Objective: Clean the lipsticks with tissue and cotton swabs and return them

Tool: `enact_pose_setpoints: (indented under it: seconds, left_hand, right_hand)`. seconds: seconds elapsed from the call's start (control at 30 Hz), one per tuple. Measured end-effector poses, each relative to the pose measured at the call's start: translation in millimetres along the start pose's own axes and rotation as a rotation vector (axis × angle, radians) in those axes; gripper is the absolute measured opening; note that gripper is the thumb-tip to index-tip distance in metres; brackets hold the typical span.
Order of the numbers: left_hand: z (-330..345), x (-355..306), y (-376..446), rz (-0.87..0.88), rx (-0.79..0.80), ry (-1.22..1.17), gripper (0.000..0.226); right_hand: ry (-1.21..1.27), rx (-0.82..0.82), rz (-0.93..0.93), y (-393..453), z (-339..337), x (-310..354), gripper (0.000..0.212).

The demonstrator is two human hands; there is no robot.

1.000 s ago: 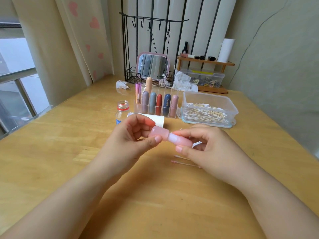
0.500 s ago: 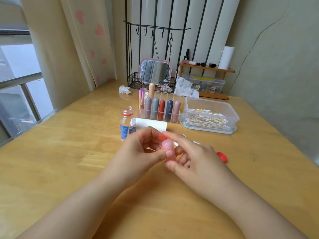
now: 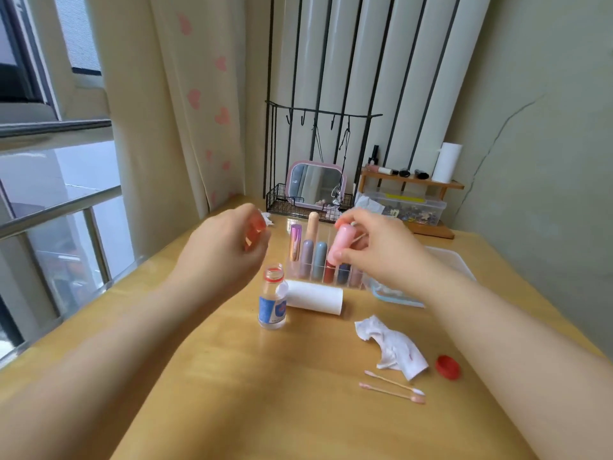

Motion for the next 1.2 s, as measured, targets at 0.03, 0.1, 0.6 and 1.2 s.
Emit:
enact_pose_setpoints:
  seconds: [0.03,0.1,0.6,1.2]
  left_hand:
    - [3.5,9.7,9.4,-0.009,0.046,0.041,0.008]
    - [14.3,28.5,23.6,-0.026,0.136,0.117,0.007]
    - [91.0,99.9,68.3,-0.047,0.318,0.150,0.012]
    - [90.7,112.5,60.6,-0.084,0.309,0.146,0.012]
  right_hand:
    - [-0.015,-0.027,-0.018,15.3,-3.6,2.0,0.033]
    - [-0.037,-0.085,-0.037,47.5,-7.9,2.7,0.033]
    - [-0.288,0.069,-0.108,174.1,72.8,-22.3,0.032]
    - [-0.505,0.119,-0.134,172.3,102.0,-45.4,0.038]
Point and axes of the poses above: each hand's wrist, its own y-axis towards the middle knuckle, its own z-axis out of the palm, x = y × z, the point moved 5 cm from there along y, towards the middle knuckle, and after that the axes turned 8 degrees about -y, right-handed, at the moved point
